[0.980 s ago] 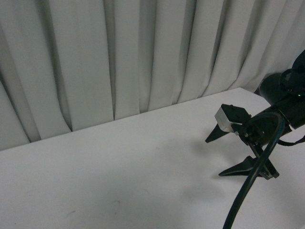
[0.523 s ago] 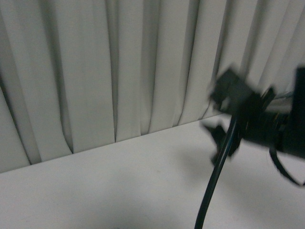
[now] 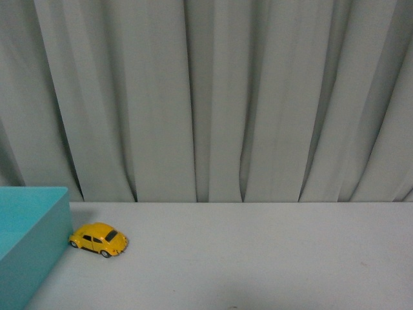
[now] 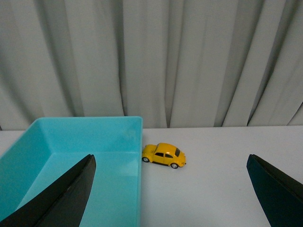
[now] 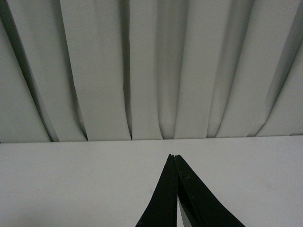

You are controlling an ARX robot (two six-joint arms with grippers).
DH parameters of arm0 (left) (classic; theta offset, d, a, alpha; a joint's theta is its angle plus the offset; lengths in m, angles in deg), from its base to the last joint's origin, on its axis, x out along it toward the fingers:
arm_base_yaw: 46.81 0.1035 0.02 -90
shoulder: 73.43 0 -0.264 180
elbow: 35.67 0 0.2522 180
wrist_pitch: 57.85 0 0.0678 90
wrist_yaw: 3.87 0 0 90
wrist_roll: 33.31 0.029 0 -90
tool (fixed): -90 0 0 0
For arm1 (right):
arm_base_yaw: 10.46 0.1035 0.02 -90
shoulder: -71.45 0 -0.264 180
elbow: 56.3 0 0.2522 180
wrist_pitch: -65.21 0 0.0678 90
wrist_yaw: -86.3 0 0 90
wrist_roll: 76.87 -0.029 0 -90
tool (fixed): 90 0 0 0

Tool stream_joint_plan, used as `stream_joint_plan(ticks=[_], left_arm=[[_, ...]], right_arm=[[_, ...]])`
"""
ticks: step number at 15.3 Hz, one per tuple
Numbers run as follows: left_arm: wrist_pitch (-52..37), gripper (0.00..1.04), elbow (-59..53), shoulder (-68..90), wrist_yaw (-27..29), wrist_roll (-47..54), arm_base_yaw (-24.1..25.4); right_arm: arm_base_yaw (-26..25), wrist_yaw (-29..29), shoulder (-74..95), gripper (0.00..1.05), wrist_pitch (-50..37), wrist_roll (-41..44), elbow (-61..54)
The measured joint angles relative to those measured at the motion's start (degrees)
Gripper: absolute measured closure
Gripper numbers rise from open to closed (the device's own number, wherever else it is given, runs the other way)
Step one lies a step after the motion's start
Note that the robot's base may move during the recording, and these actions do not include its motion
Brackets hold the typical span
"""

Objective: Wind up and store yellow beetle toy

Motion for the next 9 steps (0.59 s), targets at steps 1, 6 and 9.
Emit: stream_joint_plan(ticks=[1,6,9], left_arm=[[0.02,0.07,0.00,0.00,0.02,0.00,0.00],[0.02,0.07,0.00,0.00,0.02,0.00,0.00],[0.02,0.07,0.00,0.00,0.02,0.00,0.00]], right_arm=[[0.00,-0.02,-2.56,1.03,3.30,-0.31,-0.74],[0.00,0.00,-16.28,1.03,15.32,-0.37,-2.32],[0.00,0.00,-21.64,1.03,19.93,-0.39,-2.34]])
